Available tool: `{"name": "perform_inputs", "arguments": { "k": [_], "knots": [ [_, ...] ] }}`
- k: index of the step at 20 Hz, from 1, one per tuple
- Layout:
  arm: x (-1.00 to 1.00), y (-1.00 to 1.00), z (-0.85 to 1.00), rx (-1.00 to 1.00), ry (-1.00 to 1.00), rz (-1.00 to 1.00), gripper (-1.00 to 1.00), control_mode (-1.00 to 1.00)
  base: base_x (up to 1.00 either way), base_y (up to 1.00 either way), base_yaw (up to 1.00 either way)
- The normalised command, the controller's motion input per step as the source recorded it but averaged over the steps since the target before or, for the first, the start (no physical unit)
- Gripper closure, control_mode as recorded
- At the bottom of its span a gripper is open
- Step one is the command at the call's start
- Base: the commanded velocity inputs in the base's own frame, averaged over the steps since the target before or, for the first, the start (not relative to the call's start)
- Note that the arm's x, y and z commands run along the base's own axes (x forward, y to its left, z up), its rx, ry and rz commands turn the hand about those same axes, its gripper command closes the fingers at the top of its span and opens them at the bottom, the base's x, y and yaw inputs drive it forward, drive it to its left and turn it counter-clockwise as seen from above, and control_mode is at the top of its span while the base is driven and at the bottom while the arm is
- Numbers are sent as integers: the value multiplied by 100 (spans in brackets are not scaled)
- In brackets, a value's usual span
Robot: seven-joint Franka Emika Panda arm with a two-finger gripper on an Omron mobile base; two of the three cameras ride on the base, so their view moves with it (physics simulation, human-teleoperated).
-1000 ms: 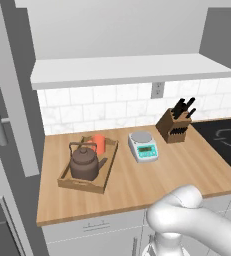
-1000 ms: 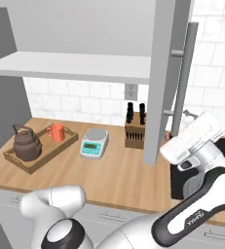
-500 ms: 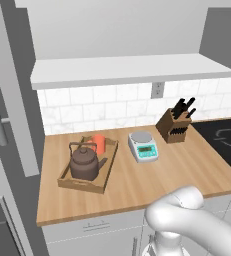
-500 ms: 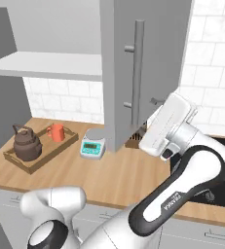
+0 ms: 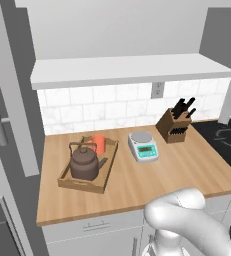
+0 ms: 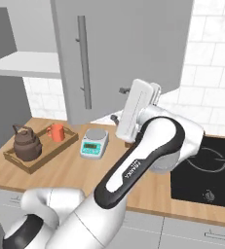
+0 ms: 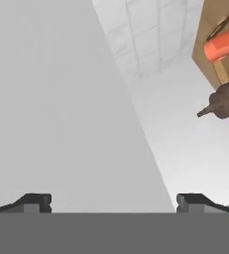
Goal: Pick the kettle from the counter and place it on the tray. Then pick the mug from the cabinet and place it on the tray. Then close the cabinet doors.
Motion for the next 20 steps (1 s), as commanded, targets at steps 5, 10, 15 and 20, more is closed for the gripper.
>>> {"name": "perform_inputs", "arguments": {
  "k": [5, 10, 15, 20],
  "knots": [
    [33, 84, 11, -7, 2, -15, -100, -100, 0, 0, 0],
    [52, 64, 16, -5, 0, -18, -100, -100, 0, 0, 0],
    [73, 44, 13, -5, 2, -19, -100, -100, 0, 0, 0],
    [90, 35, 1, -4, 8, -18, -100, -100, 0, 0, 0]
  ]
}}
